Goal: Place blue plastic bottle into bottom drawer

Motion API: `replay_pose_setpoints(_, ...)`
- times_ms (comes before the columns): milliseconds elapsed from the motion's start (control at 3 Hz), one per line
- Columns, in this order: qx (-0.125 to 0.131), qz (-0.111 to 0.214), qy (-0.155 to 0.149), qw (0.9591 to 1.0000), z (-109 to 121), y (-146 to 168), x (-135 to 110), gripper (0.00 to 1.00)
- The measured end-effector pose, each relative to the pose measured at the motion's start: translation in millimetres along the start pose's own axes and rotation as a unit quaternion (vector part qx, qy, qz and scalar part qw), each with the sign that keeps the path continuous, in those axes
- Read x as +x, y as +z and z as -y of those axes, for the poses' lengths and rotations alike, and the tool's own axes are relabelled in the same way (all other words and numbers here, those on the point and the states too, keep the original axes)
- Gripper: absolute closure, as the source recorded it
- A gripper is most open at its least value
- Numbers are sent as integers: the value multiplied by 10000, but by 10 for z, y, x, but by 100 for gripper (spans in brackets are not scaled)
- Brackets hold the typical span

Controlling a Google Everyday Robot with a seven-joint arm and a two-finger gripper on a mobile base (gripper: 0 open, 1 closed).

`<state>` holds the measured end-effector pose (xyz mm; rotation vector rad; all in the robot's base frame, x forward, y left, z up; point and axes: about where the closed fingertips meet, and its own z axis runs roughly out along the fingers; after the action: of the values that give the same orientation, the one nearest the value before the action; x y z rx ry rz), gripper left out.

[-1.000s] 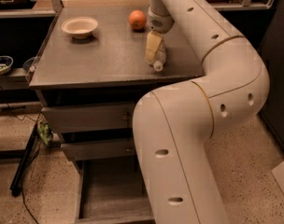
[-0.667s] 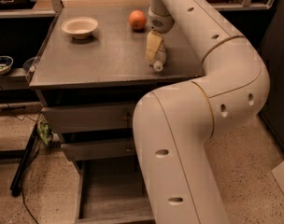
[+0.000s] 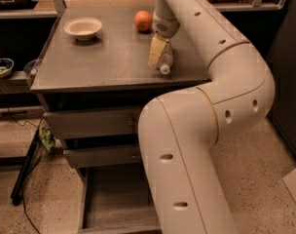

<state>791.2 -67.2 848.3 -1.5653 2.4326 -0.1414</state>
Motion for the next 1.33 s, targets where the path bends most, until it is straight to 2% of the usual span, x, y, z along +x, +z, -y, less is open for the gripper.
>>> replay_pose_setpoints(333,-88,57,-36,9999,-23,68,-50,0)
replay_pose_setpoints(667,-72,122,-79,9999,-10,77,-84,0)
replay_pose_setpoints(1000,-72,122,-79,9999,-10,77,-84,18)
replay_pose_setpoints(1333,-72,122,-79,9999,-10,77,-84,42)
